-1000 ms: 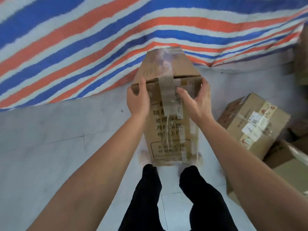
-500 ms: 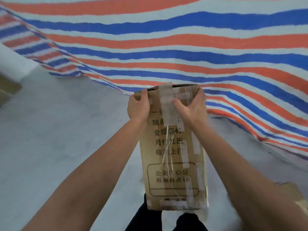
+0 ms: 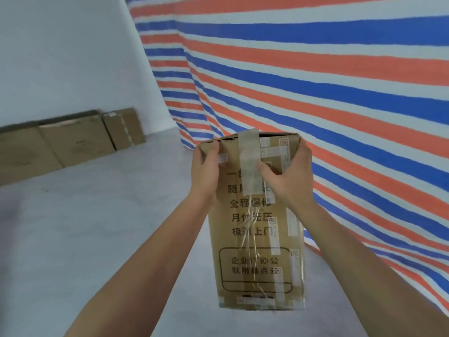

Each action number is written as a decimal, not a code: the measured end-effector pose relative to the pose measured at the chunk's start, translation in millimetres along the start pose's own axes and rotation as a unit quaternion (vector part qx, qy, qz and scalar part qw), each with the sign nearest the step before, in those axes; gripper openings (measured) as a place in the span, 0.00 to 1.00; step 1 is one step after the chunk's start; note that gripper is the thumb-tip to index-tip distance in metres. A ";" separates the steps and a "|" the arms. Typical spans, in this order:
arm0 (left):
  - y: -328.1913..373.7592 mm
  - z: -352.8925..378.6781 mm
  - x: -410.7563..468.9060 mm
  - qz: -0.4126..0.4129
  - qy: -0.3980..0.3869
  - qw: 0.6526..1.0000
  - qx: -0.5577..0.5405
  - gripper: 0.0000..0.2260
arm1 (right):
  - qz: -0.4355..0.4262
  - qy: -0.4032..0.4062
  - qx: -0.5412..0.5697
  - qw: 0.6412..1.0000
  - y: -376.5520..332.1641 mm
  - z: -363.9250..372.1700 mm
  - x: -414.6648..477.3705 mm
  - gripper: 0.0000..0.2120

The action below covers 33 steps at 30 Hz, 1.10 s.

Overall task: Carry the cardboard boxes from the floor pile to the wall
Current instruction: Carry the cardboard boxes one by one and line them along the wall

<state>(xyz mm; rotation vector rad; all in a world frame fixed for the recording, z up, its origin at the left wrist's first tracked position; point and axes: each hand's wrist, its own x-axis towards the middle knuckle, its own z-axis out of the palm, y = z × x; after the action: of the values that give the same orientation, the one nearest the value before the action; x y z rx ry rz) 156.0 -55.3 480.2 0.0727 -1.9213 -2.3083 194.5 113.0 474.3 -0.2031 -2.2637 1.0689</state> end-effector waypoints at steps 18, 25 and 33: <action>27.8 -216.5 242.6 0.066 0.132 0.984 0.101 0.12 | -0.063 -0.122 0.143 0.980 -104.0 338.9 107.0 0.61; 33.3 -272.4 368.3 0.036 0.220 0.967 0.124 0.15 | -0.066 -0.234 0.153 0.958 -135.3 474.5 193.4 0.61; 29.8 -406.3 473.5 0.020 0.318 0.942 0.102 0.17 | -0.089 -0.327 0.164 0.927 -217.6 637.7 225.8 0.54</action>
<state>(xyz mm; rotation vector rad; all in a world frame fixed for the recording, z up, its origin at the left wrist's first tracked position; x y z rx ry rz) -259.7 -521.1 458.4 0.6991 -1.7628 -1.7382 -337.7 -356.3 434.9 0.5702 -2.5362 1.5565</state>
